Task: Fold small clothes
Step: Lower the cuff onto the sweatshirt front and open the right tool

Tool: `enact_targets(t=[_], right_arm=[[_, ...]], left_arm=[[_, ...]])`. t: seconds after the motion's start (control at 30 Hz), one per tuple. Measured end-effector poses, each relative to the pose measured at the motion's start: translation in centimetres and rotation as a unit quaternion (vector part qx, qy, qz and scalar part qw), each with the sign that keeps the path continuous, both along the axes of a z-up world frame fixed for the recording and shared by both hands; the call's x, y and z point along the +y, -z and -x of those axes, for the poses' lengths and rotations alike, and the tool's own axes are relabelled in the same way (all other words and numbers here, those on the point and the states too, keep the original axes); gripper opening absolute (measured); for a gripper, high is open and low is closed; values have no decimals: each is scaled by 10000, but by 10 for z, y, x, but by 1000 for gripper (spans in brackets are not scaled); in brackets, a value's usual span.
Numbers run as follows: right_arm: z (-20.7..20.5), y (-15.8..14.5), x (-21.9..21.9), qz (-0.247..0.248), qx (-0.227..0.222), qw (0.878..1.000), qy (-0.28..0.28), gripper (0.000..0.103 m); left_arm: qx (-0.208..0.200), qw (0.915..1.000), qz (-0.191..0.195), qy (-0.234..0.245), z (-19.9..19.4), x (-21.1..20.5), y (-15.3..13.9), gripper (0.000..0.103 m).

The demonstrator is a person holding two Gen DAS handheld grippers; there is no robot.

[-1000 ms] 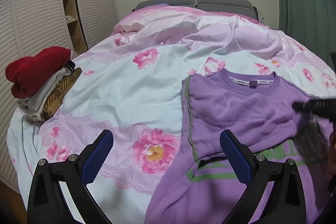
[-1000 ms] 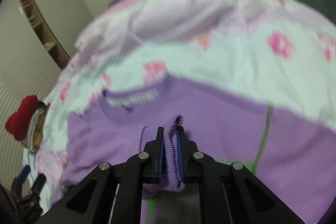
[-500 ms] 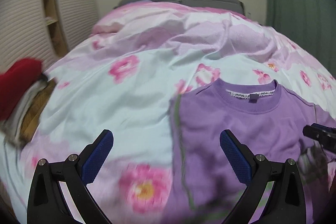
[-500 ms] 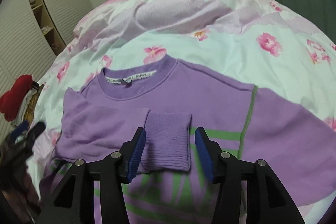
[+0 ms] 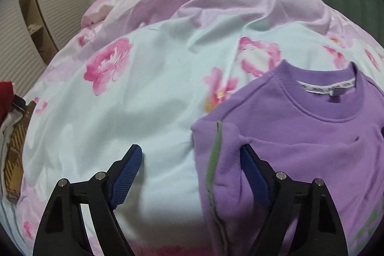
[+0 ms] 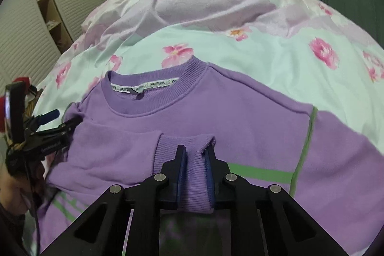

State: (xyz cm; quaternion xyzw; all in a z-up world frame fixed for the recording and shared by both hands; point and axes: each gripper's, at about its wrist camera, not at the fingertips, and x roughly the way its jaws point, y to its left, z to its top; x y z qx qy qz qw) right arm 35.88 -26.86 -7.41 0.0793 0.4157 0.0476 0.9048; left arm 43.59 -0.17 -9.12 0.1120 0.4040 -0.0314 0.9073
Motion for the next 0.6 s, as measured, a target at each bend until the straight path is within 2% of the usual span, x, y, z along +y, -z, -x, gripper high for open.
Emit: enact_targets(t=[0.1,0.17,0.23,0.3,0.37,0.43,0.5,0.6], right_arm=[[1,-8,2,87,-225,9997,96,12],[1,-9,4,184,-288,9993,145,12],[-4,-3,4,281,-116,9994,167,12],[-7,7,2,253,151,9994,176,14],[-3,5,-4,148,170,9995,237,23],[3,-1,-8,190,76,9991,379,51],[14,-12,-12,153,-150,9989,408,52],[23,-17,-11,128,-232,9993,245,52]], left_arm=[[-183,9996,-197,-127,-5,1,1,83],[-205,9995,-189,-164,-8,4,3,84],[-212,9996,-154,-144,-8,6,5,83],[-349,9993,-159,-45,1,4,-1,78],[-468,9988,-156,25,13,4,-12,76],[-595,9981,-75,135,28,5,-24,76],[-684,9973,-64,246,45,5,-36,76],[-637,9968,95,473,75,6,-45,79]])
